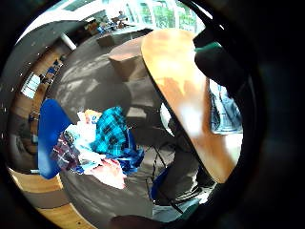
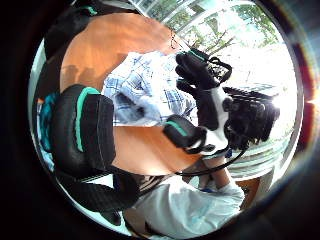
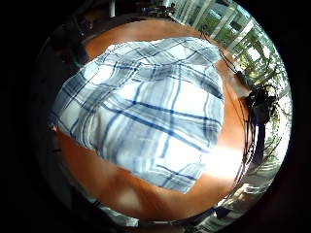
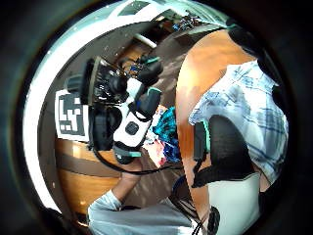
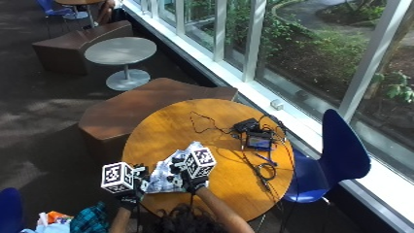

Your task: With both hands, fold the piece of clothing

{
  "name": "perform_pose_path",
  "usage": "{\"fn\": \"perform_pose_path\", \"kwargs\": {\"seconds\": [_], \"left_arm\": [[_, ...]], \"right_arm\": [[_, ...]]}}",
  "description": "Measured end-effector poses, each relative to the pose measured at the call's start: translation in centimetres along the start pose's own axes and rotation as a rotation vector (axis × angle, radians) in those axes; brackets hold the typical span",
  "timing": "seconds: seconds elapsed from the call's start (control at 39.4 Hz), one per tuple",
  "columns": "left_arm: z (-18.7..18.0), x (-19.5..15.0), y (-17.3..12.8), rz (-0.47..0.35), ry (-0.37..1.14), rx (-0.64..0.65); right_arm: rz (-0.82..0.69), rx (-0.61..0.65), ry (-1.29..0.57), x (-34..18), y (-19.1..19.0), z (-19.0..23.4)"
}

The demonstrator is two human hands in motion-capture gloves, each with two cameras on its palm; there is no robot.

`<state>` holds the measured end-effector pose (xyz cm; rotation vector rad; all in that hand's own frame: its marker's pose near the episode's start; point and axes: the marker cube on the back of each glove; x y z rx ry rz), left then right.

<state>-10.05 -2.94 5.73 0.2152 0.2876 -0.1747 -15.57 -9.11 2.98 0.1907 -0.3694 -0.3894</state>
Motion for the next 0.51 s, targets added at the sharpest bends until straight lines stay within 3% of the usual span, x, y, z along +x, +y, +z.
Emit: {"fn": "perform_pose_path", "kwargs": {"seconds": [0.08,0.28,0.51], "left_arm": [[-0.6,1.4,0.0,0.029,-0.015,-0.008],[-2.1,6.0,0.3,0.117,-0.076,-0.072],[-0.6,8.2,0.3,0.160,-0.091,-0.112]], "right_arm": [[0.064,-0.002,0.062,2.8,1.7,-2.9],[0.314,-0.024,0.469,9.7,5.4,-8.4],[0.367,-0.002,0.476,10.5,7.2,-10.0]]}}
